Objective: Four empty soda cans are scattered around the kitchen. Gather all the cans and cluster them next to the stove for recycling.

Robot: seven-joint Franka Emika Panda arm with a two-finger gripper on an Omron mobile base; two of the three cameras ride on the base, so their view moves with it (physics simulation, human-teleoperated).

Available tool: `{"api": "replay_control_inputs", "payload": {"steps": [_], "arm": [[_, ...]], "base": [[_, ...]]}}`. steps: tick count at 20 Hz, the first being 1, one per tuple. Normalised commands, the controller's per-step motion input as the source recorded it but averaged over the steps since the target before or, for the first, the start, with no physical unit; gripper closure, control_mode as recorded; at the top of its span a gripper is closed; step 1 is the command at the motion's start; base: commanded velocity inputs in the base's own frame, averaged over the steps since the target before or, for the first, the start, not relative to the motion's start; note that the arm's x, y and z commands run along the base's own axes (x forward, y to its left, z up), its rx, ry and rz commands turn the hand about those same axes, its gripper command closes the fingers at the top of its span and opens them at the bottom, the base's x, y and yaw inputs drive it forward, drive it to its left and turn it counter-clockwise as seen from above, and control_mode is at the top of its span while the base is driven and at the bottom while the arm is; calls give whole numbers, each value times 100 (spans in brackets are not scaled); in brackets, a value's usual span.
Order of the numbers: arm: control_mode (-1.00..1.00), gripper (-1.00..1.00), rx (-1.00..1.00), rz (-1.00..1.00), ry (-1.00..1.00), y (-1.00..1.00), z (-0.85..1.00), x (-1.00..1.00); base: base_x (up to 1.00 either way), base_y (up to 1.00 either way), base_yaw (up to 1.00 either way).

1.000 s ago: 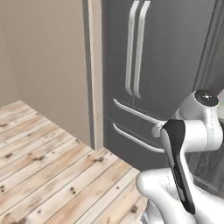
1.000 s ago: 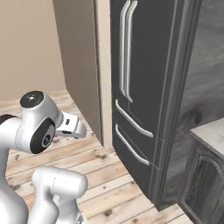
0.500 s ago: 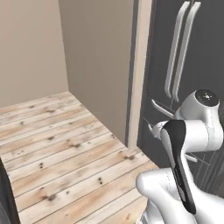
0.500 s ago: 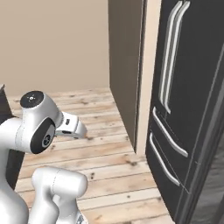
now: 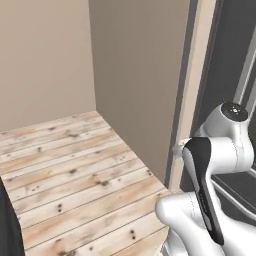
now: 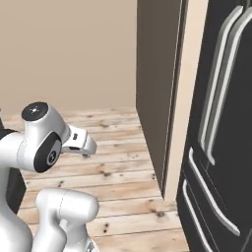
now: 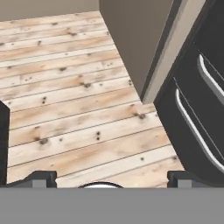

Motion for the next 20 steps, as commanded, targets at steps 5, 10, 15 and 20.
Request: {"api": "replay_control_inputs", "payload": {"steps": [5, 10, 15, 20], "arm": [[100, -100, 0, 0, 0, 0, 0, 0], [100, -100, 0, 0, 0, 0, 0, 0], [100, -100, 0, 0, 0, 0, 0, 0], [100, -100, 0, 0, 0, 0, 0, 0]], "base": [[100, 0, 15], [100, 0, 16], [100, 0, 16], [100, 0, 22]]}}
